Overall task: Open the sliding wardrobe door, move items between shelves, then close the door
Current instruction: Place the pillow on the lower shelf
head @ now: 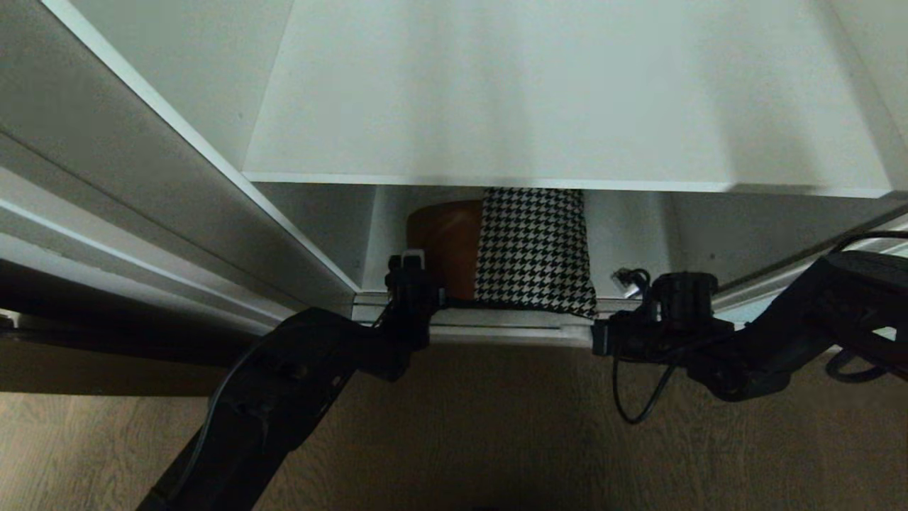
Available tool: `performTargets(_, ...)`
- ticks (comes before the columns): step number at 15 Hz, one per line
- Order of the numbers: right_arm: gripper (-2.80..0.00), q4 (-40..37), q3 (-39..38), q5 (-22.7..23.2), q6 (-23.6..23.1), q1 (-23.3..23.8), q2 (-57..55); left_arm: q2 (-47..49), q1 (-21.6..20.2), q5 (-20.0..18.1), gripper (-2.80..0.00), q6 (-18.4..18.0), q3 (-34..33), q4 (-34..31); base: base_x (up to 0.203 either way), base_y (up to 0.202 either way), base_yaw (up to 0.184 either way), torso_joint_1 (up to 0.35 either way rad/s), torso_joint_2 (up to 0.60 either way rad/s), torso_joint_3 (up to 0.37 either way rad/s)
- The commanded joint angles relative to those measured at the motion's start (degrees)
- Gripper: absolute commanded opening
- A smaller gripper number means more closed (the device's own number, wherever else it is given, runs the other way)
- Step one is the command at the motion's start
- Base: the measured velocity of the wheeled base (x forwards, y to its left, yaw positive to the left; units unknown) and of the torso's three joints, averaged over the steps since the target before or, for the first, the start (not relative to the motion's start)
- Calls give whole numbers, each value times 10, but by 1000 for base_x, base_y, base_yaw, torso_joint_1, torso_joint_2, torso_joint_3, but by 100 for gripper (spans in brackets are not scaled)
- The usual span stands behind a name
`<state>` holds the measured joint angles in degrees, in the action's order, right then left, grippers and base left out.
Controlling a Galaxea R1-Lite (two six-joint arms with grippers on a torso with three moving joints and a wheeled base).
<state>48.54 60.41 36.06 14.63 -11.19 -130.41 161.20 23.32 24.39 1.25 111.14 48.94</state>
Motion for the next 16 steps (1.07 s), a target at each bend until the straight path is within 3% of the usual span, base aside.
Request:
performTargets(1, -280, -30, 28, -17, -1, -13, -34, -7, 1, 5, -280, 1, 0, 5, 0, 0, 0, 0, 0, 0)
performTargets(5, -280, -111, 118, -80, -22, -14, -72, -16, 2, 14, -280, 2, 0, 6, 0, 0, 0, 0, 0, 0)
performTargets(11, -280, -152, 232, -104, -19, -24, -133, -35, 1, 21, -280, 15, 0, 21, 0, 0, 0, 0, 0, 0)
performTargets(16, -280, -181, 290, -106, -17, -26, -151, -32, -4, 10, -280, 19, 0, -5, 0, 0, 0, 0, 0, 0)
